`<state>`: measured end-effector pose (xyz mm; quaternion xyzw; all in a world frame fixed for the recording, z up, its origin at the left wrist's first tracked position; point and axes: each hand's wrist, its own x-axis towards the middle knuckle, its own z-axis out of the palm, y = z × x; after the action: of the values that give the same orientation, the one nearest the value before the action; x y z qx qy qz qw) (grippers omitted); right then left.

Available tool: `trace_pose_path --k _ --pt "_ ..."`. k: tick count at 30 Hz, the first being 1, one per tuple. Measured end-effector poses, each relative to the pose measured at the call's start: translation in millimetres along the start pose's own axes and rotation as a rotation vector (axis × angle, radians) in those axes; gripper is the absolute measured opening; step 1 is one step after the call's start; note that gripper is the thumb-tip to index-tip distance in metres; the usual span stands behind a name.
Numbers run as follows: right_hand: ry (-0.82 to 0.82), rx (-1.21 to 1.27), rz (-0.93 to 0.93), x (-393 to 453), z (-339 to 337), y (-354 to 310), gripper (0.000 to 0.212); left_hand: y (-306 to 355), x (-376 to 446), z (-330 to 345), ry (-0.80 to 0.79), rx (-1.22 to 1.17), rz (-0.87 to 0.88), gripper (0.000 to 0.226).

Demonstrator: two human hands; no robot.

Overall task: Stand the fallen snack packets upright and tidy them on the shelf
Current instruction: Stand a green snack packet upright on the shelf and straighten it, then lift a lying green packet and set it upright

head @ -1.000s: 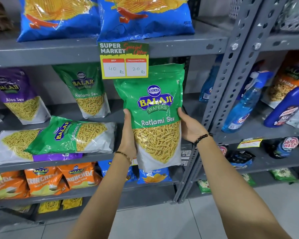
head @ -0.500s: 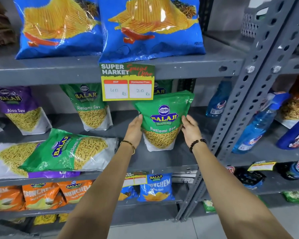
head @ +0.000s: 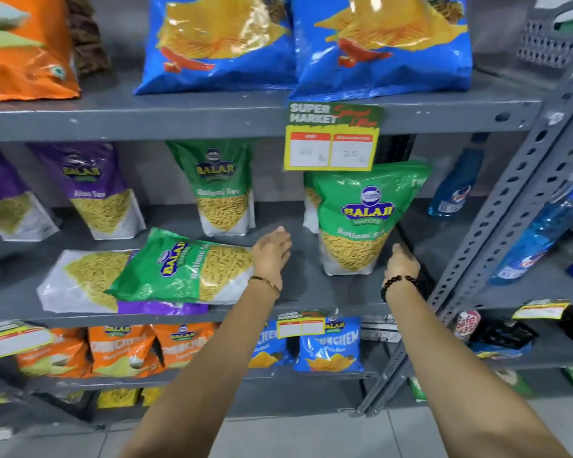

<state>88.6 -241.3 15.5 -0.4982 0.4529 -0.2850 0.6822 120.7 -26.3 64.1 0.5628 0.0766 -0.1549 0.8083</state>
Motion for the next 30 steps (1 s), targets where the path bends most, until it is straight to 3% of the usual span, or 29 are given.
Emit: trace_pose_path --k 3,6,10,12,15,17,22,26,30 --pt "0.0 -0.154 0.081 -32 13 26 0.018 -12 -33 -32 -0.015 -0.019 -0.154 0.04" --pt "-0.077 -0.379 0.039 -73 30 46 0.038 -25 -57 -69 -0.013 -0.089 -0.276 0.032" --pt "-0.104 -0.569 -0.058 -121 58 56 0.039 -29 -69 -111 0.161 -0.137 -0.327 0.031" --pt "-0.2 -0.64 -0.129 -140 73 54 0.04 -24 -68 -121 0.183 -0.214 -0.342 0.034" --pt "-0.415 -0.741 -0.285 -160 98 43 0.045 -13 -61 -126 0.185 -0.345 -0.332 0.067" --pt "-0.574 -0.797 -0.339 -164 117 35 0.053 -10 -54 -122 0.207 -0.372 -0.326 0.075" --pt "-0.837 -1.089 -0.429 -150 165 28 0.062 -10 -37 -108 0.32 -0.502 -0.289 0.071" --pt "-0.953 -1.192 -0.391 -134 193 30 0.043 -17 -28 -102 0.394 -0.546 -0.253 0.067" --pt "-1.03 -1.332 -0.361 -128 211 37 0.058 -18 -17 -99 0.461 -0.581 -0.268 0.066"
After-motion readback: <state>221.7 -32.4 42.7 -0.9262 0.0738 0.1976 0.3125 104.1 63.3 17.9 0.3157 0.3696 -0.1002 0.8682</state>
